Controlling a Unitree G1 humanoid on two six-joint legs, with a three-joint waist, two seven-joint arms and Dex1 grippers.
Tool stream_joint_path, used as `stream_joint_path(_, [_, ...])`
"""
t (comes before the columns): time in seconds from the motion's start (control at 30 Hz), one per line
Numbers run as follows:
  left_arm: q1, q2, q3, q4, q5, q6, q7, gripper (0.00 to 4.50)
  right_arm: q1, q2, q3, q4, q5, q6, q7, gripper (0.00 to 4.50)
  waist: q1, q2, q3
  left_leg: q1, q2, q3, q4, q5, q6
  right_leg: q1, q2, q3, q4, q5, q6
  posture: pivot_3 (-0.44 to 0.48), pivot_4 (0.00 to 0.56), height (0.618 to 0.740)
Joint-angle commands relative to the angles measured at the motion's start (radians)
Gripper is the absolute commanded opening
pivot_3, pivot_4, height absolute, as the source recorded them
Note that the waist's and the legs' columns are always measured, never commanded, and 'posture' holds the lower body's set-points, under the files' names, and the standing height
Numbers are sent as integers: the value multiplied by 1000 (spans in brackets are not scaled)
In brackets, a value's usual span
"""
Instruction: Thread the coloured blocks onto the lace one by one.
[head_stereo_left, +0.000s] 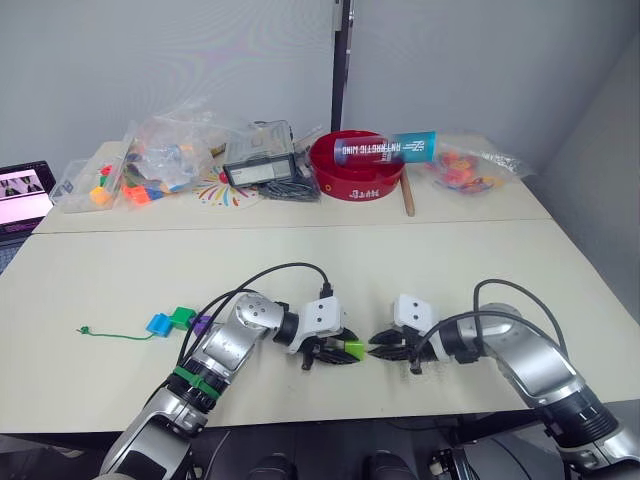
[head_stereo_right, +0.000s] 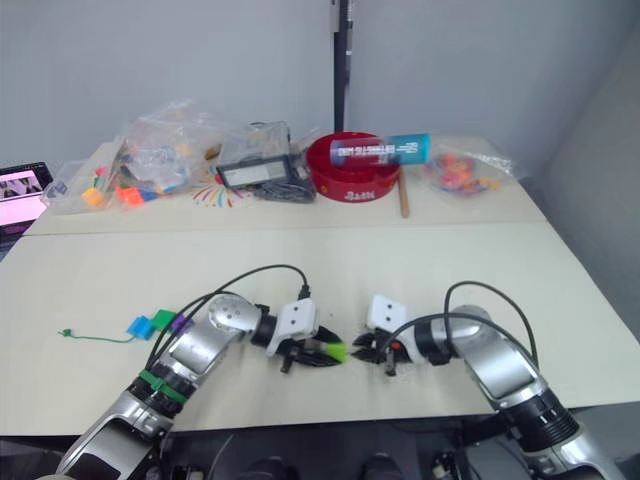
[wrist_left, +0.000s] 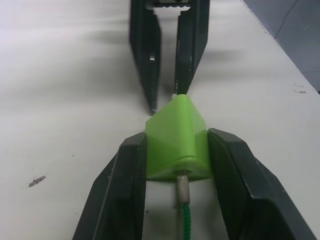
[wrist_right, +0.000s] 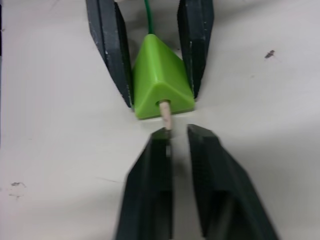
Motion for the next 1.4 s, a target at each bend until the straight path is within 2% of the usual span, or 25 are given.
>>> stream_joint_path(0.03, [2, 17, -13, 16, 23, 4, -11, 1356, 5, -1, 8, -16, -2, -2, 4, 0, -1, 0, 0, 0, 0, 0, 0, 0, 0, 0, 0, 0, 0, 0, 0, 0, 150, 740])
stream_joint_path(0.33, [8, 49, 6, 6, 18, -3, -19, 1356, 3, -4, 12, -15, -11, -10, 9, 0, -6, 0, 0, 0, 0, 0, 0, 0, 0, 0, 0, 0, 0, 0, 0, 0, 150, 740])
stream_joint_path(0.67, [35, 167, 56, -28, 2, -8, -42, 1356, -14, 0, 17, 9, -17, -31, 18, 0, -12, 0, 0, 1, 1, 0, 0, 0, 0, 0, 1, 0, 1, 0, 0, 0, 150, 740])
stream_joint_path(0.87, [31, 160, 59, -39, -4, 5, -33, 1356, -35, 31, 17, 3, -8, -16, -1, 0, -13, 0, 0, 1, 2, 0, 0, 0, 0, 0, 1, 0, 1, 0, 0, 0, 150, 740])
stream_joint_path(0.97, [25, 147, 49, -41, -4, 7, -33, 1356, -45, 41, 22, -12, -4, 0, -3, 809, -9, 0, 0, 1, 1, 0, 0, 0, 0, -1, 1, 0, 1, 0, 0, 0, 150, 740])
stream_joint_path(1.17, [25, 145, 47, -41, -4, 5, -38, 1356, -85, 87, 58, 10, -30, 2, -30, 2854, -9, 0, 0, 1, 1, 0, 0, 0, 0, -1, 1, 0, 1, 0, 0, 0, 150, 740])
stream_joint_path(1.4, [23, 147, 47, -39, -2, 5, -42, 1356, -132, 157, 126, 88, -86, -19, -49, 2861, -9, 0, 0, 1, 1, 0, 0, 0, 0, -1, 1, 0, 1, 0, 0, 0, 150, 740])
